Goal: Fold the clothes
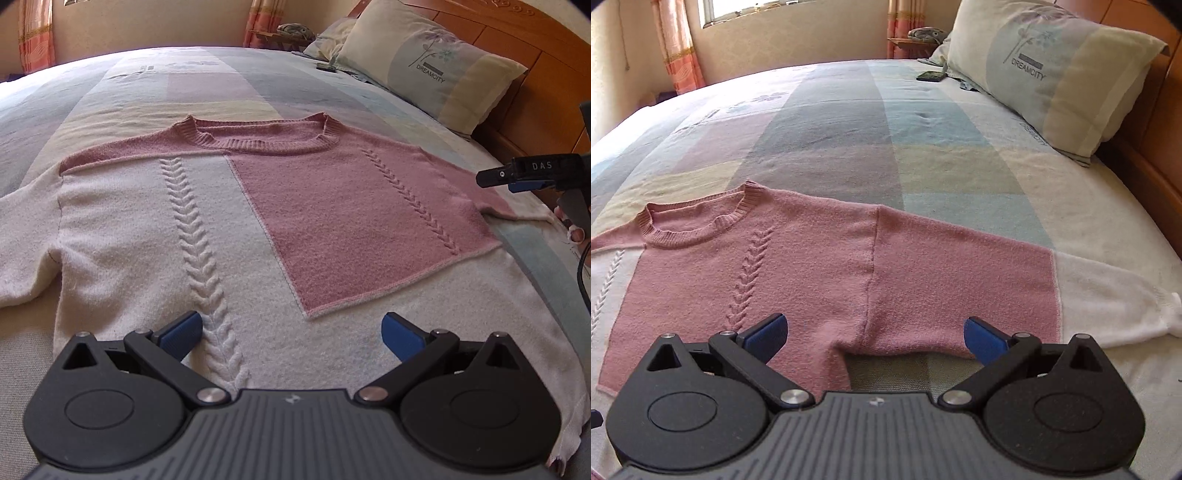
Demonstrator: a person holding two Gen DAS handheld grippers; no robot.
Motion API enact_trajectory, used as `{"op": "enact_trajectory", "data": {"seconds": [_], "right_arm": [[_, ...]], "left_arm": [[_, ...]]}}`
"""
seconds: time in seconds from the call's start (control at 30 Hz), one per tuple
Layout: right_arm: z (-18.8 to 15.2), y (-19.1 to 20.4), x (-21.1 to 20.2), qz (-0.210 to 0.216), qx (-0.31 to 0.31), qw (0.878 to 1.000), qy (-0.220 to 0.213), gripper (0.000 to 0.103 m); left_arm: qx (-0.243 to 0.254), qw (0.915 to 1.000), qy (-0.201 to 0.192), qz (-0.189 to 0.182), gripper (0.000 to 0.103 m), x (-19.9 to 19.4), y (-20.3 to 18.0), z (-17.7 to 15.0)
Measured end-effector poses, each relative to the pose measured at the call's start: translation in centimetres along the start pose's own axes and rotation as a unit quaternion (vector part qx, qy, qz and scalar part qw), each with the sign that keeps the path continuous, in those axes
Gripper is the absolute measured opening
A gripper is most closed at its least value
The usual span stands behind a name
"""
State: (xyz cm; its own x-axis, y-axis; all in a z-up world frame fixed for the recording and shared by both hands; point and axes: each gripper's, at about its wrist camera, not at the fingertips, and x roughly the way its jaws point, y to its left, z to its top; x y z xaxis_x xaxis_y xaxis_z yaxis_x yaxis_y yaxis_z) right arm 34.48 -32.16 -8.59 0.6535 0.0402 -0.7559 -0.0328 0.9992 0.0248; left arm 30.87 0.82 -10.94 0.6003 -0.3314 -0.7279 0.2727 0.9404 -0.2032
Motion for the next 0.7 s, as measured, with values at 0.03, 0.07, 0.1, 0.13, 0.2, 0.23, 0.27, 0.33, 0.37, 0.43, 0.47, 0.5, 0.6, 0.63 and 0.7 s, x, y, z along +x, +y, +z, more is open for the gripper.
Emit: {"op": "enact_trajectory", "data": {"seconds": [0.03,0.07,0.1,0.13,0.2,0.23,0.27,0.33,0.37,0.43,0.47,0.5,0.6,0.63,0.7], "right_arm": [[-0.1,0.9,-0.1,0.02,-0.002,1.0,0.003,0.103],[-0.3,1.7,-0.2,0.041,-0.002,0.999,0.007,0.103],[-0.6,2.4,0.1,0.064,0.002,0.998,0.013,0.103],[-1.1,3.1,0.5,0.092,0.004,0.996,0.021,0.103],[-2.4,4.2,1.2,0.124,0.005,0.992,0.035,0.103],[-3.4,4.6,1.4,0.126,0.015,0.991,0.044,0.103],[-4.3,4.9,1.5,0.128,0.024,0.99,0.052,0.103],[-5.9,4.9,0.9,0.12,0.026,0.991,0.052,0.103],[-6.6,4.9,0.4,0.113,0.024,0.992,0.047,0.103],[-7.4,4.1,-0.9,0.095,0.035,0.993,0.06,0.103],[-7.5,3.7,-1.8,0.086,0.053,0.993,0.065,0.103],[-7.7,3.5,-2.8,0.086,0.066,0.992,0.064,0.103],[-9.2,3.6,-6.0,0.127,0.074,0.988,0.047,0.103],[-9.7,3.9,-6.6,0.138,0.072,0.987,0.046,0.103],[-10.9,4.3,-7.1,0.146,0.073,0.985,0.052,0.103]], "left_arm": [[-0.003,1.0,0.0,0.0,0.102,0.0,0.1,0.0],[-0.006,1.0,0.001,0.0,0.102,-0.1,0.1,0.0],[-0.008,1.0,0.001,0.0,0.102,-0.1,0.2,0.0],[-0.011,0.9999,0.002,0.001,0.102,-0.2,0.2,0.0],[0.001,1.0,0.006,0.007,0.102,-0.1,-0.1,-0.1],[0.009,0.9999,0.008,0.011,0.102,0.0,-0.4,-0.1],[0.017,0.9997,0.011,0.015,0.102,0.1,-0.6,-0.2],[0.033,0.9991,0.016,0.024,0.102,0.2,-1.2,-0.4],[0.041,0.9986,0.019,0.028,0.102,0.3,-1.4,-0.4],[0.049,0.9978,0.027,0.036,0.102,0.2,-1.8,-0.5],[0.05,0.9977,0.029,0.036,0.102,0.0,-2.0,-0.5],[0.05,0.9978,0.029,0.032,0.102,-0.3,-2.2,-0.5],[0.048,0.9984,0.03,-0.002,0.102,-0.9,-2.6,-0.6],[0.047,0.9983,0.032,-0.01,0.102,-1.0,-2.8,-0.8],[0.052,0.998,0.035,-0.009,0.102,-1.0,-3.1,-1.2]]}}
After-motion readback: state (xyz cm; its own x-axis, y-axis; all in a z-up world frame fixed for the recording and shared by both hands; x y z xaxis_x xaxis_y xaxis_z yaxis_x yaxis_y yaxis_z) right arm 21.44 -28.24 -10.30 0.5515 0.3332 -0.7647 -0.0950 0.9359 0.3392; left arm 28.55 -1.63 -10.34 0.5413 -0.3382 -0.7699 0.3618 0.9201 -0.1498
